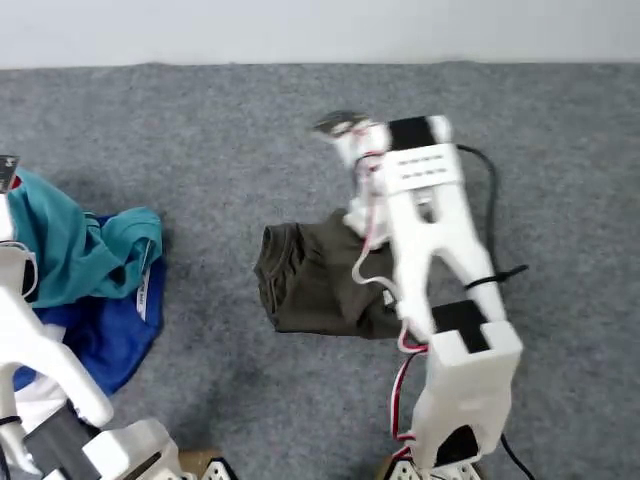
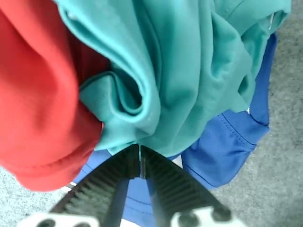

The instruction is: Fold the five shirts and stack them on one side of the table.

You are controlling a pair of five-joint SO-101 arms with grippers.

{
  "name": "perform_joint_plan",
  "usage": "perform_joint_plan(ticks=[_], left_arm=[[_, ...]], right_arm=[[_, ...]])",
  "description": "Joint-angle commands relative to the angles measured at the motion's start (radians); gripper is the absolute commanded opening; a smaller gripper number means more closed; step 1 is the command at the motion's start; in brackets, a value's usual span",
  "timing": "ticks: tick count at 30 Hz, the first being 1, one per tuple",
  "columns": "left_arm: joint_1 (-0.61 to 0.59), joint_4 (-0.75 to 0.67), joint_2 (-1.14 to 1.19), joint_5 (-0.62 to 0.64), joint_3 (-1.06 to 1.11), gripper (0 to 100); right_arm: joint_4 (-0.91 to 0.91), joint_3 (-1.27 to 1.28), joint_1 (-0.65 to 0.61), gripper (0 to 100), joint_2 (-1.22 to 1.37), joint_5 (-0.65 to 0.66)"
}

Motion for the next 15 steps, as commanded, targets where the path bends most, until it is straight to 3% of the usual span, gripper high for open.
perform_joint_plan(ticks=[1, 4, 7, 11, 15], left_arm=[[0.003, -0.02, -0.057, 0.005, -0.018, 2], [0.003, -0.02, -0.057, 0.005, -0.018, 2], [0.003, -0.02, -0.057, 0.005, -0.018, 2], [0.003, -0.02, -0.057, 0.005, -0.018, 2], [0.003, -0.02, -0.057, 0.005, -0.018, 2]], right_arm=[[-0.016, -0.049, -0.176, 0.9, 0.018, -0.058], [-0.077, -0.064, -0.314, 1.3, 0.038, -0.103], [-0.019, -0.158, -0.386, 7.6, 0.045, -0.104], [0.047, -0.272, -0.331, 17.3, 0.021, -0.112], [0.044, -0.259, -0.217, 14.3, -0.061, -0.112]])
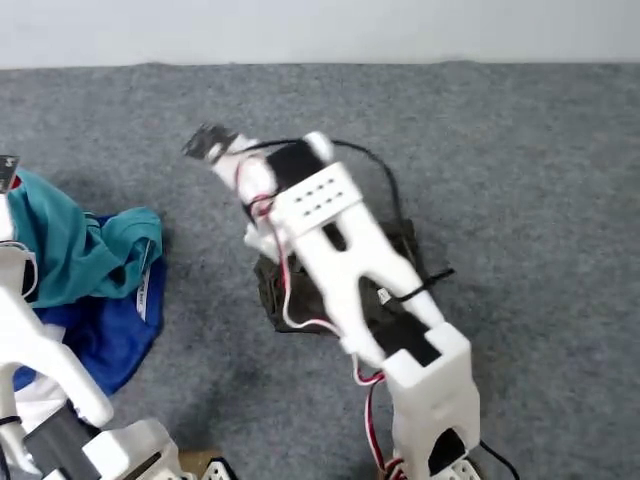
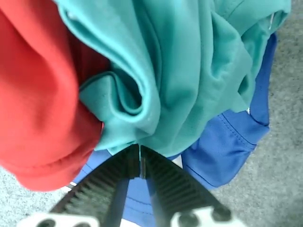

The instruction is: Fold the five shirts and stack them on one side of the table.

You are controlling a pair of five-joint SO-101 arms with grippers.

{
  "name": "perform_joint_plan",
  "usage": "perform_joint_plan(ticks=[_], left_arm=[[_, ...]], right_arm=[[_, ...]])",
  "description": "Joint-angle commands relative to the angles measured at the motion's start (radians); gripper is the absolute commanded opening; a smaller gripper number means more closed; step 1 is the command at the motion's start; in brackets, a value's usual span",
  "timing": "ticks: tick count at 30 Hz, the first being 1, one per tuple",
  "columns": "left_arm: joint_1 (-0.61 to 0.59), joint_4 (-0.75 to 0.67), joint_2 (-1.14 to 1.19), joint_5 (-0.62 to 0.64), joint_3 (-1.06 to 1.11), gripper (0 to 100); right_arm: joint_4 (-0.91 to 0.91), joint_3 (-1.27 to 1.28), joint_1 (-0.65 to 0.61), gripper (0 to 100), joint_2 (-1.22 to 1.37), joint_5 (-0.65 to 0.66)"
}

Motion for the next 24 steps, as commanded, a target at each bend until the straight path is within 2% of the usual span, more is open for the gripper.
perform_joint_plan(ticks=[1, 5, 9, 13, 17, 21, 24], left_arm=[[0.003, -0.02, -0.057, 0.005, -0.018, 2], [0.003, -0.02, -0.057, 0.005, -0.018, 2], [0.003, -0.02, -0.055, 0.005, -0.018, 2], [0.003, -0.02, -0.052, 0.005, -0.018, 2], [0.003, -0.02, -0.051, 0.005, -0.016, 2], [0.003, -0.02, -0.049, 0.029, -0.016, 2], [0.003, -0.02, -0.049, 0.034, -0.016, 2]], right_arm=[[0.044, -0.018, 0.108, 12.9, -0.11, -0.002], [0.045, 0.123, 0.206, 5.2, -0.156, 0.041], [0.044, 0.273, 0.232, 1.7, -0.162, 0.048], [0.041, 0.321, 0.13, 1.5, -0.124, 0.043], [-0.012, 0.258, -0.024, 1.7, -0.005, 0.043], [-0.007, 0.049, -0.16, 1.5, 0.139, 0.041], [0.044, -0.153, -0.193, 1.8, 0.216, 0.043]])
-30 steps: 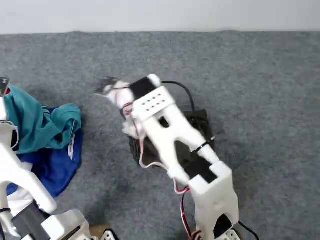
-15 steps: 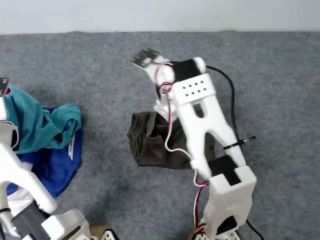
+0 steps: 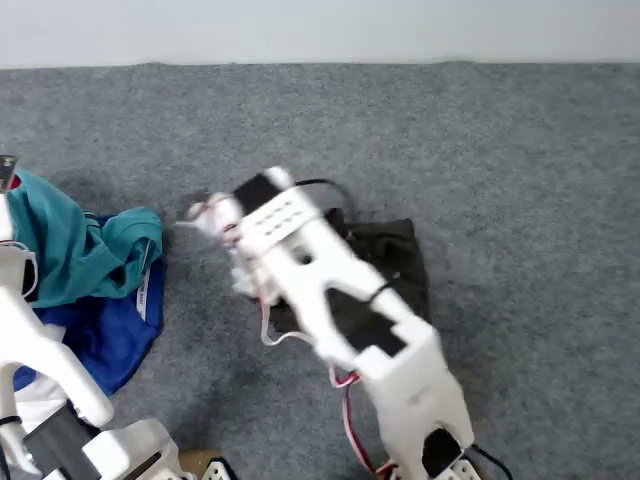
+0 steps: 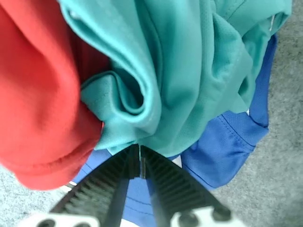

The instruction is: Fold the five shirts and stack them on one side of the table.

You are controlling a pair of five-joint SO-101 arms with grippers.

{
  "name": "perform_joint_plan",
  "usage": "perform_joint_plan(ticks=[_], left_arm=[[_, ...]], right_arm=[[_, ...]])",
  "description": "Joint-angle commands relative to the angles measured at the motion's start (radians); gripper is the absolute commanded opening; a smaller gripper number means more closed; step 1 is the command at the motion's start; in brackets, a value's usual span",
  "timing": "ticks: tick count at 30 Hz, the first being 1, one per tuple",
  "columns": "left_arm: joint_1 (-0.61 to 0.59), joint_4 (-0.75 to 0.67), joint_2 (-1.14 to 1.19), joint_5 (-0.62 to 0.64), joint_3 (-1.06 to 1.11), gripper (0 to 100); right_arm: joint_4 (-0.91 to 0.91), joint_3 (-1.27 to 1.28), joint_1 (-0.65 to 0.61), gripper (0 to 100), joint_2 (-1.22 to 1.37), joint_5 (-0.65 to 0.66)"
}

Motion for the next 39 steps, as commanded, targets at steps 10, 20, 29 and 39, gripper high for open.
perform_joint_plan(ticks=[10, 20, 29, 39], left_arm=[[0.005, -0.02, -0.049, 0.021, -0.016, 2], [0.008, -0.021, -0.048, 0.021, -0.016, 2], [0.008, -0.021, -0.048, 0.021, -0.016, 2], [0.008, -0.021, -0.048, 0.021, -0.016, 2]], right_arm=[[0.048, -0.233, 0.229, 8.5, -0.139, 0.009], [0.041, -0.023, 0.549, 8.5, -0.147, 0.129], [0.036, -0.026, 0.473, 6.8, 0.062, 0.16], [0.047, 0.068, 0.039, 2.9, -0.088, 0.081]])
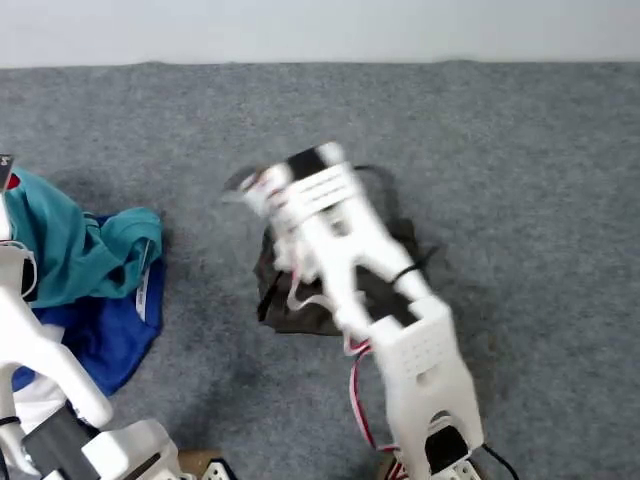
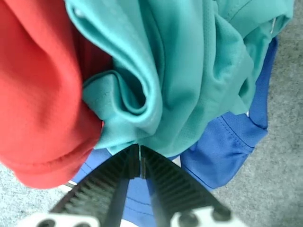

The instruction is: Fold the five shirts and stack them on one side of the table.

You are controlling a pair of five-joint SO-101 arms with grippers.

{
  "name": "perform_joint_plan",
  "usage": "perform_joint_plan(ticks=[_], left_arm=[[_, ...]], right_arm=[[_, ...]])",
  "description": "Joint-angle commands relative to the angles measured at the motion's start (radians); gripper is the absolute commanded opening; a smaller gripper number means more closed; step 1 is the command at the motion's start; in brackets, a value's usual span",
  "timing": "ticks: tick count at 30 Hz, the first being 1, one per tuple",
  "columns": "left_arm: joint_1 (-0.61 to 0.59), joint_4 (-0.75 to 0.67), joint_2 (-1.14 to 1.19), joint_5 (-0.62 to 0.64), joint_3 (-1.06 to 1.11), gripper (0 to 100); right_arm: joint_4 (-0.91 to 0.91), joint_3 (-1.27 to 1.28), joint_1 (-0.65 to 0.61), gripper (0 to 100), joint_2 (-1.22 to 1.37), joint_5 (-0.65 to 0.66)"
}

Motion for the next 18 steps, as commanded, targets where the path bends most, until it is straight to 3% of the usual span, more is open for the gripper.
perform_joint_plan(ticks=[1, 6, 12, 18], left_arm=[[0.008, -0.021, -0.048, 0.009, -0.016, 2], [0.008, -0.021, -0.049, 0.009, -0.016, 2], [0.008, -0.021, -0.049, 0.009, -0.016, 2], [0.008, -0.029, -0.049, 0.035, -0.016, 2]], right_arm=[[0.044, 0.051, -0.148, 2.9, -0.165, -0.014], [0.044, 0.107, -0.177, 2.9, -0.341, -0.014], [0.039, 0.106, -0.004, 3.0, -0.45, 0.057], [-0.087, 0.106, 0.166, 3.0, -0.331, 0.086]])
